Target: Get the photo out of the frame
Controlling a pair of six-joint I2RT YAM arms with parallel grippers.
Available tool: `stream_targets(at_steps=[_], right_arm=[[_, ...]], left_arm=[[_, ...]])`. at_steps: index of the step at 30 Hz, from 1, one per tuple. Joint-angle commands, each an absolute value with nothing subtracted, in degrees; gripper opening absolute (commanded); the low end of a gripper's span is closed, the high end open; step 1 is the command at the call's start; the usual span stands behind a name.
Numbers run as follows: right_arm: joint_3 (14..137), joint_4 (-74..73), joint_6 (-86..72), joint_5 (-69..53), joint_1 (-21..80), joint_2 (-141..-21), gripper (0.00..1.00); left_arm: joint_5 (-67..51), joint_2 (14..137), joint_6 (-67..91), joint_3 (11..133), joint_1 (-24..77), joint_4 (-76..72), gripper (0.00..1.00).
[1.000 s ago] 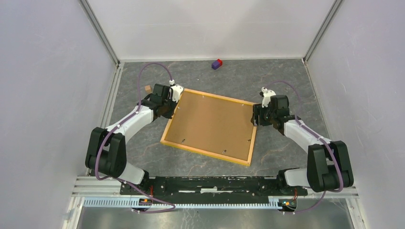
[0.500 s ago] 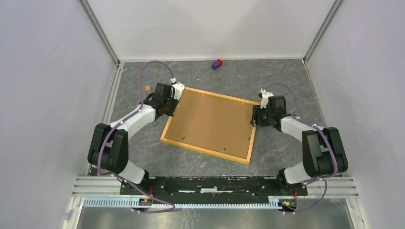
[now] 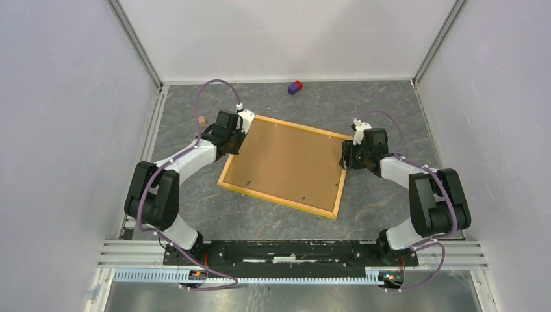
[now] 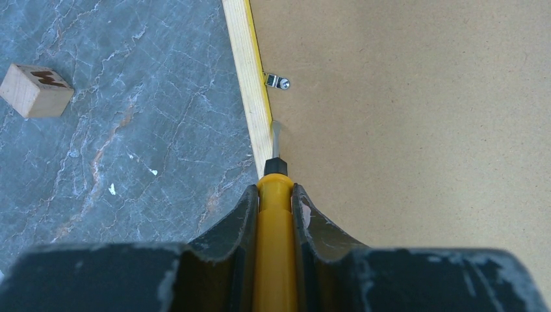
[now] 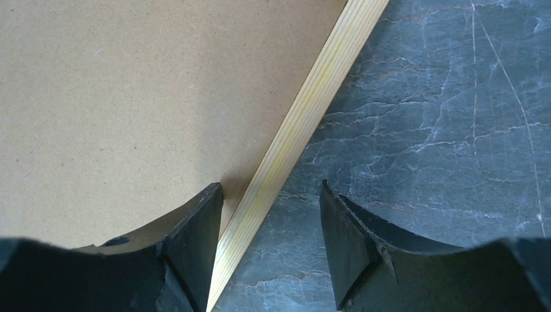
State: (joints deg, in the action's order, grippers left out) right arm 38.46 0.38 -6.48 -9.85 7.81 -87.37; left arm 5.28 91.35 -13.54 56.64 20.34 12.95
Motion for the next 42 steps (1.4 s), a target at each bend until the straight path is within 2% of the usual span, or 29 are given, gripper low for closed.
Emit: stream_targets(at_steps=[1,4,7,16,23,28,35,42], right_arm=[[35.9,-6.6,-6.9,-4.6,7.7,-86.0,0.63],[35.6,-6.6,-9.1,-4.3,7.7,-85.0,0.62],[35.7,-5.9,-9.6,-6.0,7.7,-86.6,0.58],[37.7,-7.3,-5.0,-8.8,7.6,-94.0,0.17],[37.9,-7.7,-3.2,-9.1,7.6,-94.4,0.0],[37.9,-8.0,-1.9,-10.4,7.6,-95.8,0.0],[37.9,-8.2,-0.5,-12.4,7.5,-96.2,0.0],[38.4,-8.8,1.4,-15.0,7.6,-96.7,0.0]], left_arm=[[4.2,92.1,-13.3,55.7,20.4,14.8,0.02],[3.6,91.1,-12.7,55.1,20.4,15.3,0.02],[4.2,89.9,-12.5,54.8,20.3,15.3,0.02],[8.8,93.1,-13.6,58.2,20.0,13.1,0.02],[10.2,98.1,-12.6,61.6,19.9,11.7,0.02],[7.6,99.6,-12.9,61.9,19.9,9.8,0.02],[-6.7,100.2,-25.2,61.6,21.1,9.8,0.02],[-16.7,103.5,-34.8,68.0,21.4,21.3,0.02]])
